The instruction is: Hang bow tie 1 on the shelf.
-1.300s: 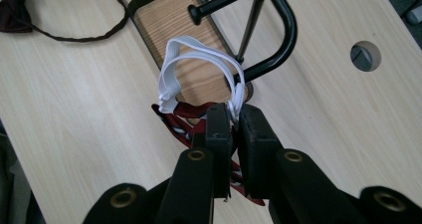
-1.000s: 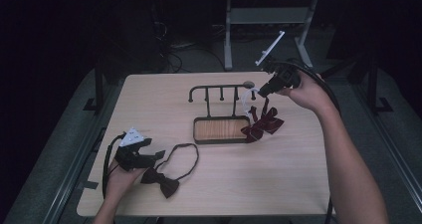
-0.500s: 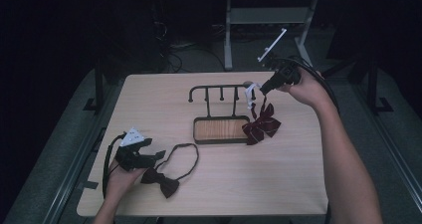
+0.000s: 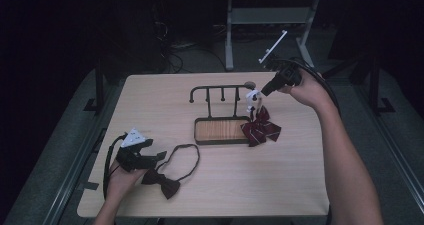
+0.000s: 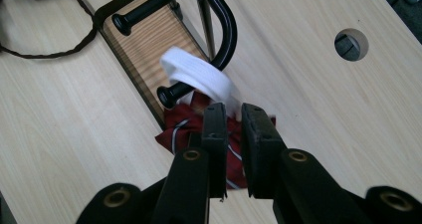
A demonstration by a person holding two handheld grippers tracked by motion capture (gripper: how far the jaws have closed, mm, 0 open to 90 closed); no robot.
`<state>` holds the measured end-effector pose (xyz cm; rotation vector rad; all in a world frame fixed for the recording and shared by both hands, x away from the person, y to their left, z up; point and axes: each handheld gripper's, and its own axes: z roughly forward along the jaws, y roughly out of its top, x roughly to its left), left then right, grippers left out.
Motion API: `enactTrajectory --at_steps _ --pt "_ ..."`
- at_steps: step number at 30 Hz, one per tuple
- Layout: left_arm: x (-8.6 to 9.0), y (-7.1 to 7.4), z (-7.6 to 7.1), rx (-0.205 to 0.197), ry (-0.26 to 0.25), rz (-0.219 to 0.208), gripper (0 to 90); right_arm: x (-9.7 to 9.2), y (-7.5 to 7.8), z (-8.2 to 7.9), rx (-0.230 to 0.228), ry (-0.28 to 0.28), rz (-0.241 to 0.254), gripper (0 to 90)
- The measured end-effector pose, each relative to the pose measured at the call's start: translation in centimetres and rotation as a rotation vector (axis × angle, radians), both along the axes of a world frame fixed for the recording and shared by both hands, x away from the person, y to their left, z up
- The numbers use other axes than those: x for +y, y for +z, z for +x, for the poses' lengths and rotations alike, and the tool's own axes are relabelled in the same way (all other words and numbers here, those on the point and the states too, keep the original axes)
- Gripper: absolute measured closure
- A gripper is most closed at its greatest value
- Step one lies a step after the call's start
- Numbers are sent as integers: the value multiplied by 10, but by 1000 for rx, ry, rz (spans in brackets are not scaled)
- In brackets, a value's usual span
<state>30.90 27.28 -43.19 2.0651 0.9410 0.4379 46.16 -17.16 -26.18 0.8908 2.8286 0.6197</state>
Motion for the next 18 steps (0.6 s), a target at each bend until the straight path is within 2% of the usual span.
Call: enactTrajectory --at_steps 8,10,18 --pt "0 0 0 4 -8 13 269 -6 -3 -5 12 13 18 772" --pt "0 0 0 5 -7 13 269 -7 -5 -7 19 24 37 772" --pt "-1 0 0 5 -8 15 269 -8 -8 -12 32 49 41 743"
